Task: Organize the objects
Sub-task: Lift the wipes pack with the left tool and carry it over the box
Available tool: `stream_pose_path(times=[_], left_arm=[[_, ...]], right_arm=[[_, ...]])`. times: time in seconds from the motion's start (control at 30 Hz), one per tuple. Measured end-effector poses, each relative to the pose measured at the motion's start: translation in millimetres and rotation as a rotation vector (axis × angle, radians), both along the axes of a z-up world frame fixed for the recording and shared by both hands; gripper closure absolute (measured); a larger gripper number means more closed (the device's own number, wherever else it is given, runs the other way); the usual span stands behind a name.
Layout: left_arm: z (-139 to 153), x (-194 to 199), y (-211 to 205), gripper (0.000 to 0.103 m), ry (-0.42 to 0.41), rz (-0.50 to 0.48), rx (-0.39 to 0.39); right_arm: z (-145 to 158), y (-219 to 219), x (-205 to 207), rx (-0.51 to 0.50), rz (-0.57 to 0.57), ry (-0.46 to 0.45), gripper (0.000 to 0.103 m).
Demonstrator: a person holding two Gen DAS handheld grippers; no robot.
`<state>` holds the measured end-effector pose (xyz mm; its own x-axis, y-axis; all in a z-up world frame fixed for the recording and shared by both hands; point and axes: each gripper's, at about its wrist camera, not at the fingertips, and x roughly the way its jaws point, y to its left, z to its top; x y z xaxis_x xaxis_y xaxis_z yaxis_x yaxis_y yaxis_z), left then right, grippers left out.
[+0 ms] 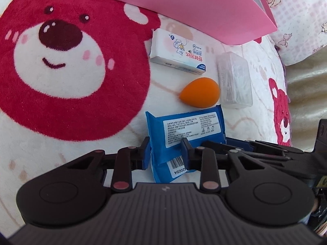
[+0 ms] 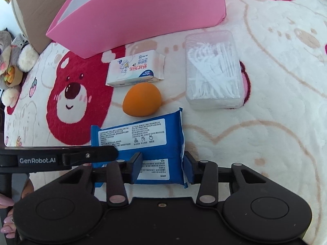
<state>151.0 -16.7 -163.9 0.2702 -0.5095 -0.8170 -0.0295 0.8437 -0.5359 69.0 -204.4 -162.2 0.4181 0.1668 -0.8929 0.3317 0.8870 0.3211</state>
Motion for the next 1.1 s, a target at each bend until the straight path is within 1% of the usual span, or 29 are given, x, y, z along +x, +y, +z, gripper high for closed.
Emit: stream_pose_path(times=[0.4,0.57,0.8,0.93,1.0,1.1], left_arm=[[7.8,-6.5,-4.2,0.075,-0.041,-0.033,0.019],[11.0,-13.1,-0.3,0.075,-0.031,-0.032,0.009],[21.3,-15.7,-0.8,0.075,-0.051,-0.046,0.023],[24.4,-24.3,3.1,0.075,-0.045,-0.029,0.003],[24.4,-28.8,3.0,0.075,-0.025,-0.028,-0.011],[29.7,-31.9,4.9,0.075,-0.04,-0.033,-0.02]], right_arm=[[6.0,12.0,-0.5,-0.058,0.071,-0.013,0.056],[12.7,23.4,-2.1,-0.089,0.112,-0.021,0.056],[19.1,25.5,-6.2,-0.089,0.107,-0.041,0.055],[25.1,31.2,-10.1,-0.098,0.124,-0.056,0.053],[27.6,37.4,-13.2,-0.124,0.151,-0.055,0.052],[34.6,40.6,-17.9,-0.14,0.165,-0.073,0.051]])
